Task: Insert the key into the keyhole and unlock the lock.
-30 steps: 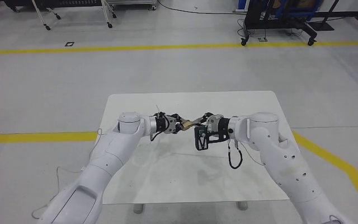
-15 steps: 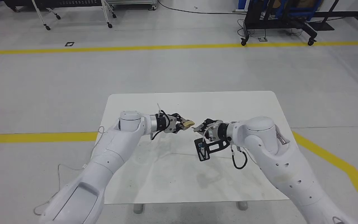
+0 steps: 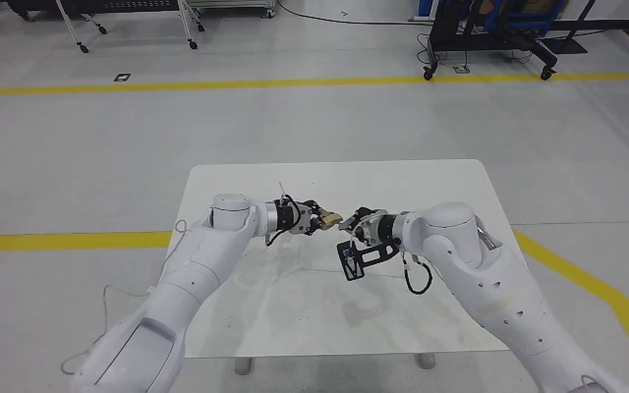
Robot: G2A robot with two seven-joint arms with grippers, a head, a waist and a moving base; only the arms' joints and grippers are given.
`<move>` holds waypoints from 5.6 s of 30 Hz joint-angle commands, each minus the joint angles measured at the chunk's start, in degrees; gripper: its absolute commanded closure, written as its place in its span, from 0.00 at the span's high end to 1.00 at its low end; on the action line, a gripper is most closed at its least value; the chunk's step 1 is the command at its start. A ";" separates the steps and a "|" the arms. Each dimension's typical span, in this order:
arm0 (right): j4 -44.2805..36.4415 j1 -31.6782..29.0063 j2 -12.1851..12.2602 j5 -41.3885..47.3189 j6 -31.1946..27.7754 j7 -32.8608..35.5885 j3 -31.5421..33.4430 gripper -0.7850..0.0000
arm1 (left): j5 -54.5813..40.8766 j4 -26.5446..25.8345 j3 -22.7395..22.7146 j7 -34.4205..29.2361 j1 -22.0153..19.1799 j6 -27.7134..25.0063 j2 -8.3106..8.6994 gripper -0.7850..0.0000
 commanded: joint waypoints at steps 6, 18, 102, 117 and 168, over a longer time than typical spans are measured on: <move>1.30 1.05 -0.16 1.06 0.40 0.83 -0.82 0.00 | 0.30 0.55 0.09 -0.38 -0.25 0.21 -0.19 0.00; 1.48 1.63 -0.26 1.16 0.72 2.80 -2.40 0.00 | 0.01 1.53 -0.04 -1.22 -0.52 0.74 -0.51 0.00; 6.42 -2.58 -3.13 4.30 30.55 7.49 -2.76 0.19 | 13.82 -10.56 -7.36 14.04 5.92 -30.53 -0.44 0.00; 9.32 -3.61 -4.11 16.05 32.82 5.91 0.03 0.00 | 14.21 -10.34 -7.96 13.30 6.00 -30.70 -0.76 0.00; 7.78 -5.36 -3.34 9.87 29.57 2.76 3.49 0.38 | 17.02 -8.80 -8.01 8.52 5.39 -29.47 -1.67 0.00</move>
